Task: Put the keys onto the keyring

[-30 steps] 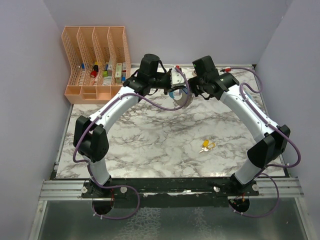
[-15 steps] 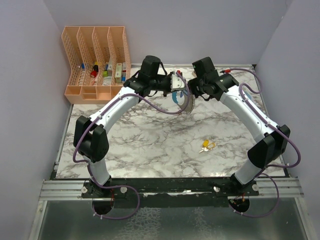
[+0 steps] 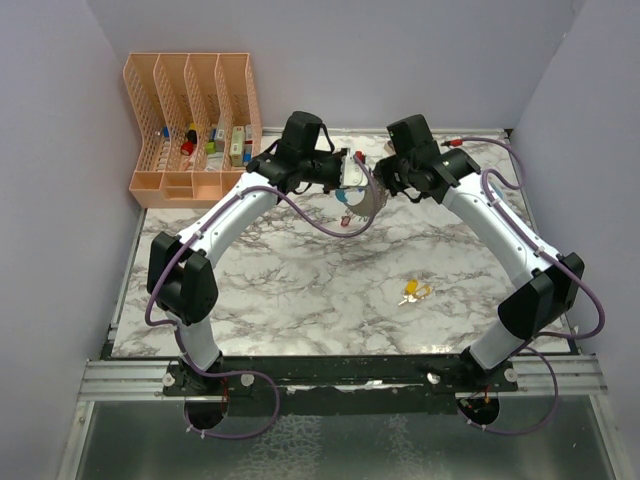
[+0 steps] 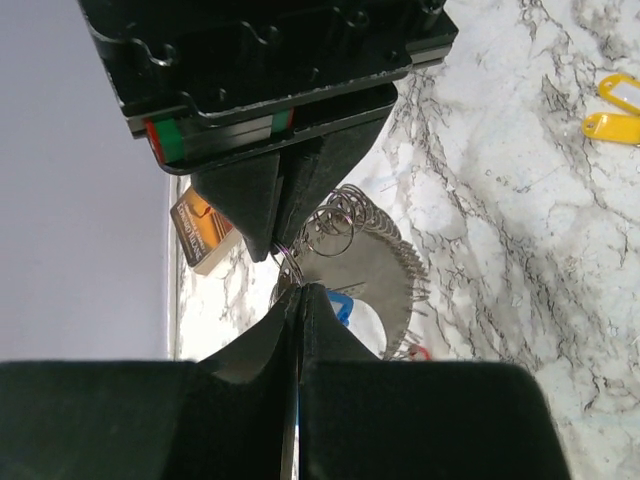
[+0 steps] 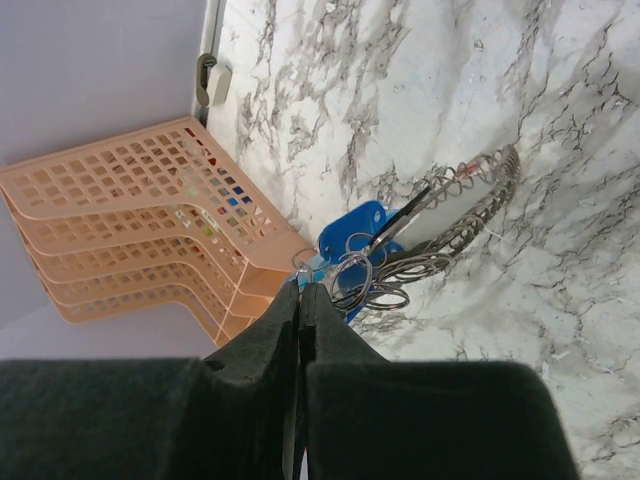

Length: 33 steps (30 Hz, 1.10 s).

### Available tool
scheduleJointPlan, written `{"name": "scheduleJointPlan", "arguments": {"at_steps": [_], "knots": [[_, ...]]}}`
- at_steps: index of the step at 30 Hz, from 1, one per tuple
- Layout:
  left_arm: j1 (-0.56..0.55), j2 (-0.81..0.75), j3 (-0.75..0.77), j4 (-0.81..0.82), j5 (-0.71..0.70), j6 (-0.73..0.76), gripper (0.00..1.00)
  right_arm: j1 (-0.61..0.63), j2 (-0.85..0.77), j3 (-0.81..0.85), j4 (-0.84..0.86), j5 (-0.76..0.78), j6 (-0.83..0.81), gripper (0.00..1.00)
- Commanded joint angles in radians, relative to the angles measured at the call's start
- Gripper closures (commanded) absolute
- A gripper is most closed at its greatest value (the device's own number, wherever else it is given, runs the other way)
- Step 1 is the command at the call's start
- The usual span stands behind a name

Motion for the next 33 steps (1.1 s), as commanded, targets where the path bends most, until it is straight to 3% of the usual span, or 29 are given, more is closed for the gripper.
{"name": "scheduleJointPlan", "arguments": {"at_steps": [1,12,19,21,28,33], "knots": [[-0.001,-0.018,0.013,-0.045,-0.032,0.066,1.00,0.002,-0.048,-0.001,0.072,-0.038,0.012,0.99],[-0.002,-0.019,0.001,-0.062,-0.116,0.117,0.99,0.002,-0.049,0.004,0.079,-0.043,0.012,0.99],[-0.001,-0.029,0.004,-0.072,-0.124,0.088,0.56,0.001,-0.045,0.010,0.082,-0.048,0.011,0.99],[-0.001,-0.030,0.005,-0.054,-0.126,0.055,0.52,0.002,-0.043,0.008,0.084,-0.053,0.012,0.99],[-0.004,-0.029,0.022,-0.013,-0.107,-0.044,0.50,0.002,-0.041,0.008,0.088,-0.057,0.009,0.99],[-0.016,-0.026,0.058,-0.049,-0.068,-0.083,0.58,0.002,-0.040,0.000,0.089,-0.056,0.012,0.99]]}}
